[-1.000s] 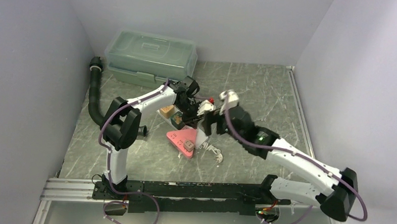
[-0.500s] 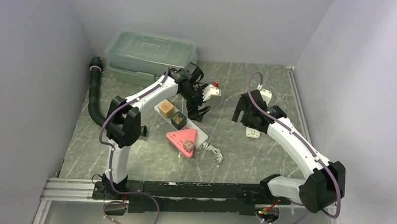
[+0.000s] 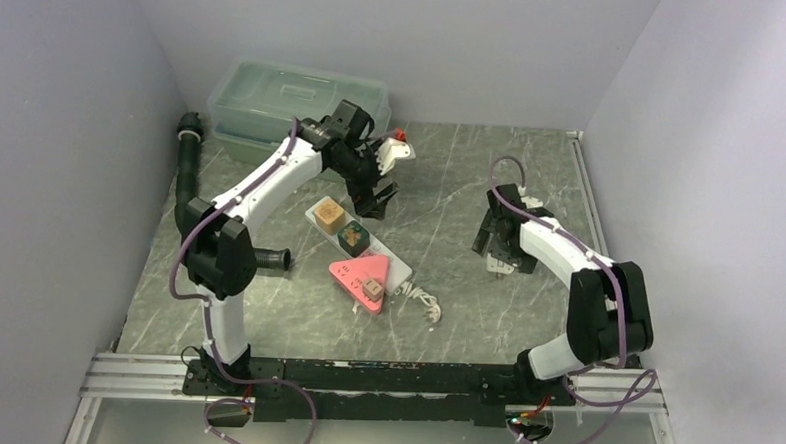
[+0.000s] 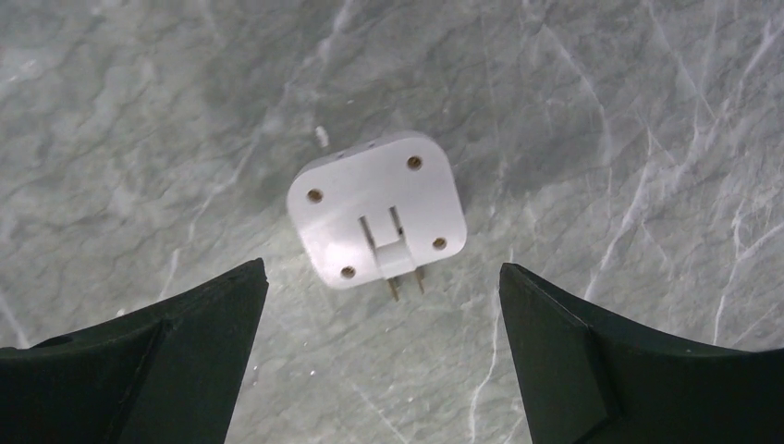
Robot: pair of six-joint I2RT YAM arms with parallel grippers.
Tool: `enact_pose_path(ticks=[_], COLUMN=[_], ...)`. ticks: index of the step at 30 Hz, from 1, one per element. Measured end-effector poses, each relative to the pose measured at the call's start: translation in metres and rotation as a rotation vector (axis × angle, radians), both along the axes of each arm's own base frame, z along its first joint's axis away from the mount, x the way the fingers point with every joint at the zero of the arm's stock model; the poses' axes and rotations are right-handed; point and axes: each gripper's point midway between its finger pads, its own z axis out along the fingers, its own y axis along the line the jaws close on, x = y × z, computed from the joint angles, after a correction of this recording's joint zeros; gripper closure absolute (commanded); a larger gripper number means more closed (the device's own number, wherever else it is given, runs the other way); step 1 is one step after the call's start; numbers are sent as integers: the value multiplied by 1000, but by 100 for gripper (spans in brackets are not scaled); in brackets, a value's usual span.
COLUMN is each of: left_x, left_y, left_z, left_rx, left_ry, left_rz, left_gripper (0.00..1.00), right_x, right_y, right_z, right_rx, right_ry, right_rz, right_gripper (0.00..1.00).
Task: Insert the plug
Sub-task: Pick up the plug from the center of the board.
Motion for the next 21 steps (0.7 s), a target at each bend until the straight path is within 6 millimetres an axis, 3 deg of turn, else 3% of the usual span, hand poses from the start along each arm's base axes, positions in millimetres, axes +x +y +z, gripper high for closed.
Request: enact_pose_path(ticks=[6,13,17,21], left_x=[-3,-3,-3,-3], left_y=[5,6,7,8], left_z=[15,15,15,14], left_rx=[-17,-12,-4,0], left_ry=[-26,-29,-32,-30], left_rz=[10,12,17,18], left_gripper=[0,0,0,1], right_x=[8,14,23,30], right_y=[-13,-12,-11,-8], right_z=[-13,-36,-35,-33], right_rx=[19,100,126,142], right_ry=[13,34,4,-21], right_rz=[-16,10,24,46], right_gripper=[0,0,0,17])
